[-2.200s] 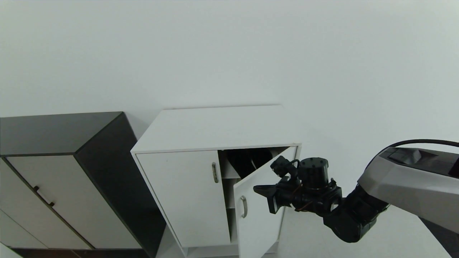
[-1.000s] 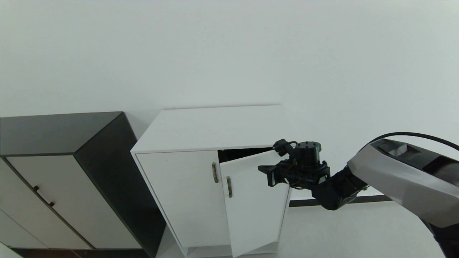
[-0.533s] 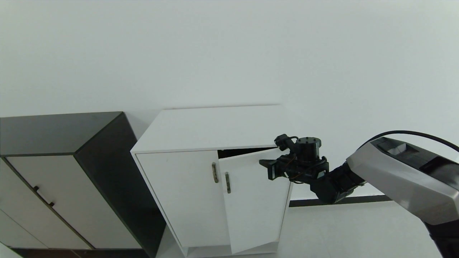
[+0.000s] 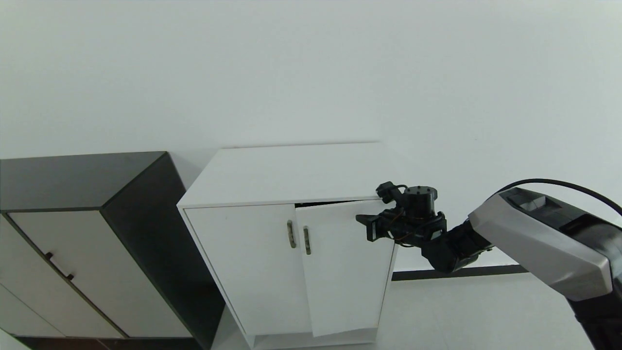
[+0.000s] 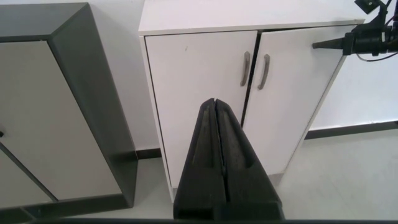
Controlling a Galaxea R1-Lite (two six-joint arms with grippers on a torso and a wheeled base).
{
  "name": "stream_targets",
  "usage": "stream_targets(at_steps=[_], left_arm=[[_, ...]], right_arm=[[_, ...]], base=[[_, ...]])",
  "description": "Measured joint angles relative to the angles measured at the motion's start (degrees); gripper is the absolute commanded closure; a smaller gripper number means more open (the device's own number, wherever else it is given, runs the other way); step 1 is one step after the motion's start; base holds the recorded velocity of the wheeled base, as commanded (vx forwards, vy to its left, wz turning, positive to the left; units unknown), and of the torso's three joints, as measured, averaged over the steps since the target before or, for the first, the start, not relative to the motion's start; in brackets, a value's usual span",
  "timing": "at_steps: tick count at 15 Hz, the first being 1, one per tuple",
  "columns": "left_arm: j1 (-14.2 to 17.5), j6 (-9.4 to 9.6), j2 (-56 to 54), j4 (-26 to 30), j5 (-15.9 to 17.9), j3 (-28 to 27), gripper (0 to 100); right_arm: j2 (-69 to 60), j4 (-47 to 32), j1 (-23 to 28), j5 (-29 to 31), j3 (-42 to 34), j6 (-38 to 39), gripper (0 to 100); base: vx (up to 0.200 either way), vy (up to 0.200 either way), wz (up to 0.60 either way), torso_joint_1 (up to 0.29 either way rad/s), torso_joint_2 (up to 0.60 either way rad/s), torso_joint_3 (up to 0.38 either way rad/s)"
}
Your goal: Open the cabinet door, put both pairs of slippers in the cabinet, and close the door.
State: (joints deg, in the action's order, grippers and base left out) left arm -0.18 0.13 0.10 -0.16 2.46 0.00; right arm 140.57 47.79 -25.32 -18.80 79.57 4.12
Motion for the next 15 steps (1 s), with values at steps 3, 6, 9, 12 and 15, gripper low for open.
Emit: stream_targets(at_steps=[3, 6, 9, 12, 15], left_arm=[[0.00, 0.00, 0.00, 0.00, -0.01, 0.00, 100], [0.00, 0.00, 0.00, 0.00, 0.00, 0.00, 100], [0.00, 0.02, 0.00, 0.00, -0.01, 0.00, 100], [0.00, -0.02, 0.00, 0.00, 0.00, 0.00, 100], [0.00, 0.00, 0.00, 0.02, -0.01, 0.00, 100]], right_arm=[[0.66, 0.00, 0.46, 0.02, 0.72, 0.01, 100], [1.13, -1.16, 0.79, 0.02, 1.79, 0.01, 100], [1.30, -1.16, 0.88, 0.27, 2.18, 0.01, 100], [1.33, -1.15, 0.90, 1.32, 2.16, 0.00, 100], [0.59, -0.68, 0.94, 1.50, 0.56, -0.05, 100]], base=[[0.000, 0.000, 0.00, 0.000, 0.00, 0.000], [0.000, 0.000, 0.00, 0.000, 0.00, 0.000], [0.000, 0.000, 0.00, 0.000, 0.00, 0.000], [0.000, 0.000, 0.00, 0.000, 0.00, 0.000], [0.000, 0.000, 0.00, 0.000, 0.00, 0.000]])
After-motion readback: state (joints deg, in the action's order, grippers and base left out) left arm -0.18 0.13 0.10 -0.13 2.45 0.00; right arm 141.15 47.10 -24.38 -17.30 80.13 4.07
